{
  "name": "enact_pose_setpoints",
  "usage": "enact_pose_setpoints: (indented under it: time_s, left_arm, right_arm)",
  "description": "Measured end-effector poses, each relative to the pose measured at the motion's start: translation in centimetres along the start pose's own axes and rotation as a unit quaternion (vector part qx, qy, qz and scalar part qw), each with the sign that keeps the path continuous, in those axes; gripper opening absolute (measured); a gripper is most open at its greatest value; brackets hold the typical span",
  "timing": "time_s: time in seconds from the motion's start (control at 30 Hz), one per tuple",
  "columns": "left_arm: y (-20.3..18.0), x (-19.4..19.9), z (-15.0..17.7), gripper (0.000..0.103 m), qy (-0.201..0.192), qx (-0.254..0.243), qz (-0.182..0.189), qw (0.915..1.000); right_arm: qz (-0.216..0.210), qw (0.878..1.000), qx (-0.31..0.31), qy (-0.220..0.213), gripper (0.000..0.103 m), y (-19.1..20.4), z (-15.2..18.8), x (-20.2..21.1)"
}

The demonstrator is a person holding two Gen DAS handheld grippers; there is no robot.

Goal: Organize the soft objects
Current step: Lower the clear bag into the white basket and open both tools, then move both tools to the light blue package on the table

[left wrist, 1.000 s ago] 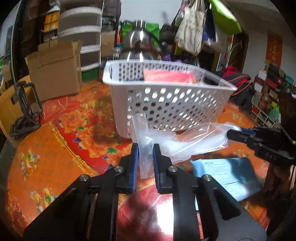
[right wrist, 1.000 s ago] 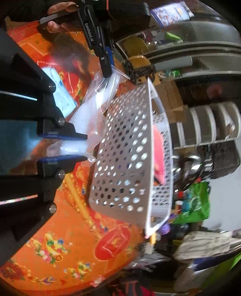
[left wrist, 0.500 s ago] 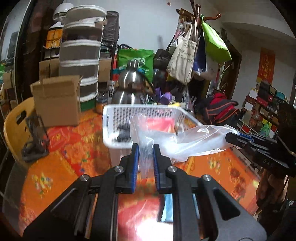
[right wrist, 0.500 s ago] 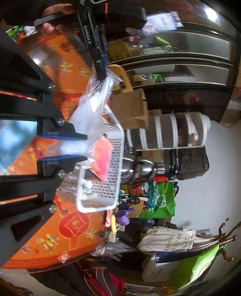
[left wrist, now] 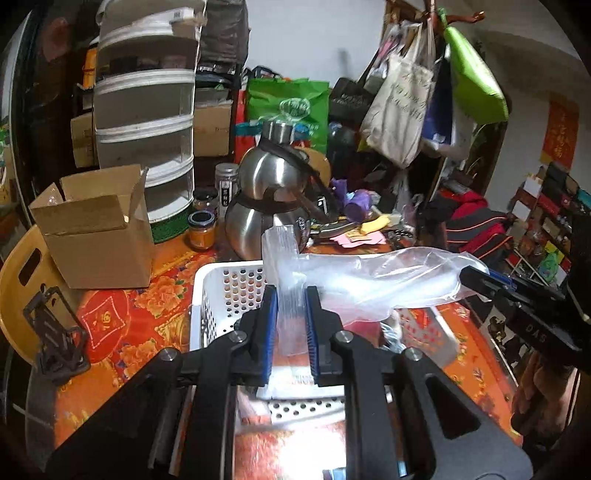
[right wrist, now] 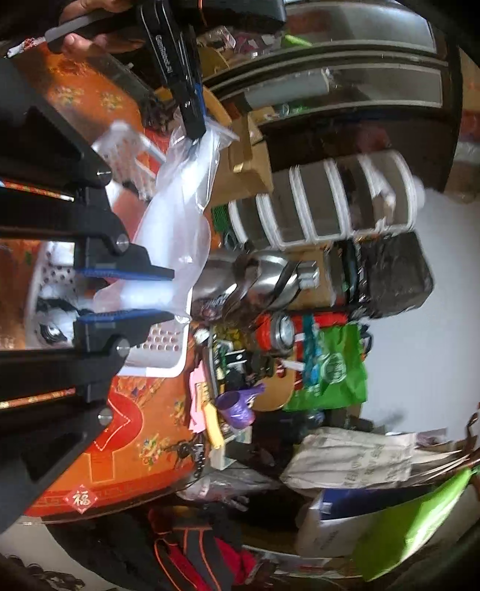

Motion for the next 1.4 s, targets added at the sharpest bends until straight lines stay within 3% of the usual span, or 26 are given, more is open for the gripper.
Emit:
enact_pose_setpoints:
  time_s: [0.27,0.57,0.63,0.7,0.73,0.77,0.8,0.97,1.1,1.4]
  left_arm:
    - [0.5,-6.4,2.4,0.013,0.045,-0.007,-0.031,0.9985]
    - [1.5,-8.8,4.6,0.014,0.062,-0.003,-0.046,0.9970]
    - [1.6,-8.9,4.9,0.021,0.065,-0.008,-0.051,0.9965]
    - [1.9,-8.6,5.2,0.047,0.065,-0.009,-0.053,0.9965]
    - [2.0,-8.4,5.2,0.065,0.060,-0.008,-0.055,0.9967]
    - [2.0,-7.9,5.2,0.073,0.048,-0.010,-0.058,0.9971]
    - [2.0,-7.5,5.2,0.075,0.042,-0.012,-0.057,0.9974]
    - [1.5,-5.9,5.9,0.082,0.036,-0.016,-0.045,0.9982]
    - [1.3,-4.2,6.8,0.083,0.031,-0.019,-0.052,0.9980]
    - [0.5,1.5,9.5,0.083,0.006,-0.012,-0.035,0.9993]
  right_arm:
    - [0.028,0.999,0.008,0.036,0.013,-1.5,1.7,-5.7]
    - [0.028,0.998,0.015,0.054,0.015,-1.3,4.0,-8.3]
    - [0.028,0.998,0.018,0.057,0.022,-1.3,4.3,-8.5]
    - [0.039,0.997,0.015,0.059,0.043,-1.7,4.5,-8.4]
    - [0.039,0.998,0.011,0.057,0.052,-1.8,4.5,-8.3]
    - [0.035,0.998,0.003,0.051,0.073,-1.9,4.5,-8.0]
    - [0.034,0.998,0.000,0.047,0.086,-2.0,4.4,-7.7]
    - [0.041,0.998,0.002,0.040,0.089,-2.0,4.5,-6.7]
    - [0.051,0.998,0.003,0.025,0.089,-1.7,4.6,-5.6]
    - [0.033,0.999,-0.010,0.009,0.089,-0.4,5.5,-1.7]
Point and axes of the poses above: each gripper's, at about its wrist camera, not at the fingertips, and x roughly against the way its jaws point, y to its left, z to its underside, the point moved 6 cm from there along -x, roughly the way its jaws point, and after that the axes turned 3 degrees about -x, right-handed, at the moved point
